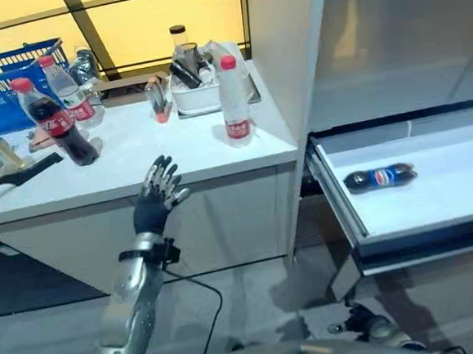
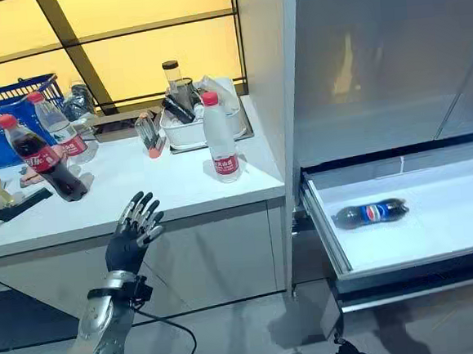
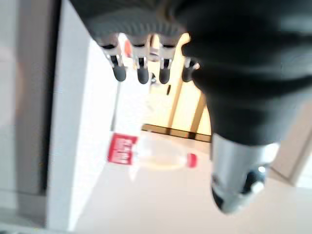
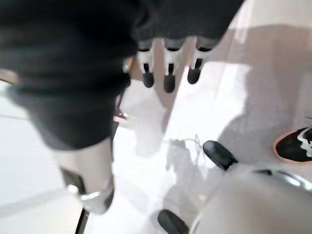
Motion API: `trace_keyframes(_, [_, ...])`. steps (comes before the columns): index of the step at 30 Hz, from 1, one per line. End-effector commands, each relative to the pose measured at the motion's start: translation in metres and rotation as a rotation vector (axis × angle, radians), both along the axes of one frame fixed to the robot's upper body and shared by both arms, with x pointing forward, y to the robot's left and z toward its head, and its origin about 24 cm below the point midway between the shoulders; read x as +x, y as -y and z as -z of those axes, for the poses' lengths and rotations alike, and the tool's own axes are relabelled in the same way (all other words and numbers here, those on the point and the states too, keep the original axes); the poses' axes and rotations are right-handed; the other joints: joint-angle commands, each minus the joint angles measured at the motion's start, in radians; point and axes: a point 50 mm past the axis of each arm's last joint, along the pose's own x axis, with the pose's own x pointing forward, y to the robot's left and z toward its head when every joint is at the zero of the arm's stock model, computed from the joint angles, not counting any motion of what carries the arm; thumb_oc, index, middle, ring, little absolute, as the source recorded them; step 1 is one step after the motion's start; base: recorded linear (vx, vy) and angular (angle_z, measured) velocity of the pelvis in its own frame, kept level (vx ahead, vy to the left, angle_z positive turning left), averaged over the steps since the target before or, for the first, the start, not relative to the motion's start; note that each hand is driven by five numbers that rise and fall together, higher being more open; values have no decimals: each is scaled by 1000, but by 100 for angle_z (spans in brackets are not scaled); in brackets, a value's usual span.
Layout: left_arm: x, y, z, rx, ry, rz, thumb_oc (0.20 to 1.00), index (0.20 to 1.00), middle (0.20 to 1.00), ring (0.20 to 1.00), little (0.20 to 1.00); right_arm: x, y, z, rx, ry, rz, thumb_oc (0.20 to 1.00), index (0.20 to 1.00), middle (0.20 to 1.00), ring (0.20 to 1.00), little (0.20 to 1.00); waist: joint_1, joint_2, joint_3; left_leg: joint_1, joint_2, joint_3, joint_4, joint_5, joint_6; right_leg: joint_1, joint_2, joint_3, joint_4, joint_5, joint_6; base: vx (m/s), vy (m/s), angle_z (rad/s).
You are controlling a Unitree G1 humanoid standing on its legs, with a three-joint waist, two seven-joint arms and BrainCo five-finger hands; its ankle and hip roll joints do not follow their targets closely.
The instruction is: Take the drinks into the refrigerator
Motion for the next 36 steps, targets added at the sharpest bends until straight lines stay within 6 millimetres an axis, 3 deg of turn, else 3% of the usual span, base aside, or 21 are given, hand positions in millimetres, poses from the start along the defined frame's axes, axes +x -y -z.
trace_keyframes(1, [17, -8, -48, 32, 213, -22, 1000, 1000, 1000, 1000, 1000, 31, -20, -5, 23, 55, -95, 1000, 1000, 1000, 1000, 1000, 2, -69, -5, 53, -72, 55, 2, -118, 63, 26, -35, 46, 10, -55, 38, 288, 129, 92])
trace_keyframes(9, [32, -9, -57, 9, 238, -83, 1000, 1000, 1000, 1000, 1000, 28, -22, -4, 23, 47, -110, 1000, 1000, 1000, 1000, 1000, -13, -58, -2, 55, -72, 62, 2, -117, 62, 25, -36, 52, 10, -54, 38, -4, 0, -3])
trace_keyframes(19, [64, -28, -71, 48, 219, -208, 1000, 1000, 1000, 1000, 1000, 24, -20, -4, 10, 45, -127, 1000, 1000, 1000, 1000, 1000, -41, -38, -5, 54, -72, 74, 2, -115, 60, 18, -39, 60, 10, -50, 42, -4, 1, -3])
trace_keyframes(31, [108, -72, -111, 342, 176, -339, 1000, 1000, 1000, 1000, 1000, 16, -13, -3, 3, 29, -122, 1000, 1000, 1000, 1000, 1000, -79, -11, 6, 42, -73, 93, 2, -106, 57, -3, -39, 75, 10, -35, 49, -6, 1, -3])
trace_keyframes(36, [122, -78, -123, 406, 153, -351, 1000, 1000, 1000, 1000, 1000, 15, -7, -4, -9, 36, -107, 1000, 1000, 1000, 1000, 1000, -93, -5, 15, 36, -75, 100, 2, -103, 56, -13, -40, 82, 10, -29, 52, -12, -7, -6])
